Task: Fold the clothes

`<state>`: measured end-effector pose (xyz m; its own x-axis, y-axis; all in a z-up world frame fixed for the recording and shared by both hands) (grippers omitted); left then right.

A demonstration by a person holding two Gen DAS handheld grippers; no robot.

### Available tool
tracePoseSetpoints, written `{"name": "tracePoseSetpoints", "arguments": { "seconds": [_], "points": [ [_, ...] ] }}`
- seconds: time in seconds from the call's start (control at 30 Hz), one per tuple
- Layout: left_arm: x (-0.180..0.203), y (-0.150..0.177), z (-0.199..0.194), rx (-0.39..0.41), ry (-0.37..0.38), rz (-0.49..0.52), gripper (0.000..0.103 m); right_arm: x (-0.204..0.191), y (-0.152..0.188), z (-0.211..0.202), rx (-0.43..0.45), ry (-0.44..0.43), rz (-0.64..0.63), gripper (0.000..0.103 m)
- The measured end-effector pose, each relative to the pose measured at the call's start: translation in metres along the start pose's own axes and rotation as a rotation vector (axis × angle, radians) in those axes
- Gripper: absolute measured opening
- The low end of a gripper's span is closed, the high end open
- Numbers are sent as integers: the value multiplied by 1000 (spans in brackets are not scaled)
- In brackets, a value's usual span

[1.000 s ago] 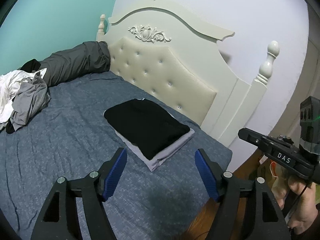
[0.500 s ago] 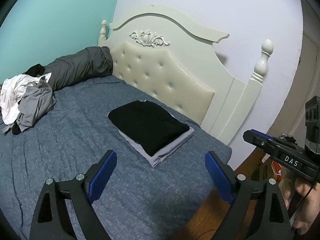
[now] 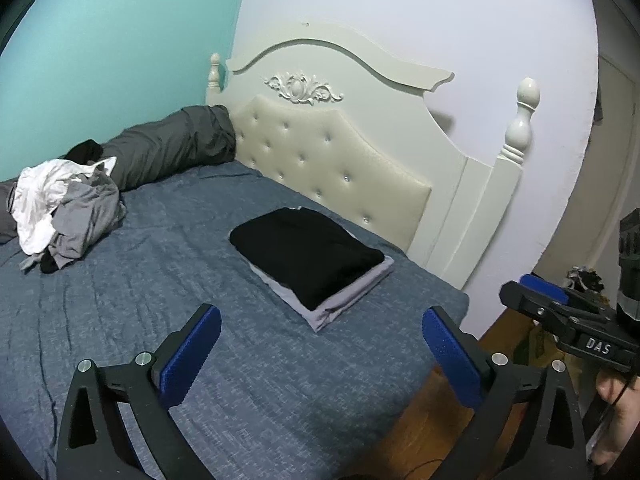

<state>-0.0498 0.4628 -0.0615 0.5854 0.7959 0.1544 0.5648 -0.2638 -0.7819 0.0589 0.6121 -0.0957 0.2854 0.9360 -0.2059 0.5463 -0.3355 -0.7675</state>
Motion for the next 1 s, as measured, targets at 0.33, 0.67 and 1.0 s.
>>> {"name": "tracePoseSetpoints", "arguments": {
  "seconds": [0.33,0.67,1.0],
  "points": [
    [4,12,-4,0,-24,16,103,0,12,-6,0,30,-2,94],
    [5,20,-10,8,-21,18,103,0,21,-4,2,36,17,95],
    [4,28,-10,14,-42,29,103,-6,27,-8,19,32,13,102]
  ]
}}
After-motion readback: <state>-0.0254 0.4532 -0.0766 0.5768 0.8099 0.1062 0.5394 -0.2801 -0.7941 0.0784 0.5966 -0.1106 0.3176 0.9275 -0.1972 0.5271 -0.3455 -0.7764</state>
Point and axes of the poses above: each gripper's, at about its wrist camera, not at the fingertips, and z roughly the way its jaws point, x to its right, y to its underside, the point moved 6 cm from there along z, roughly the way its jaws point, and after that the axes turned 5 degrees about -x, right-handed, at the moved point
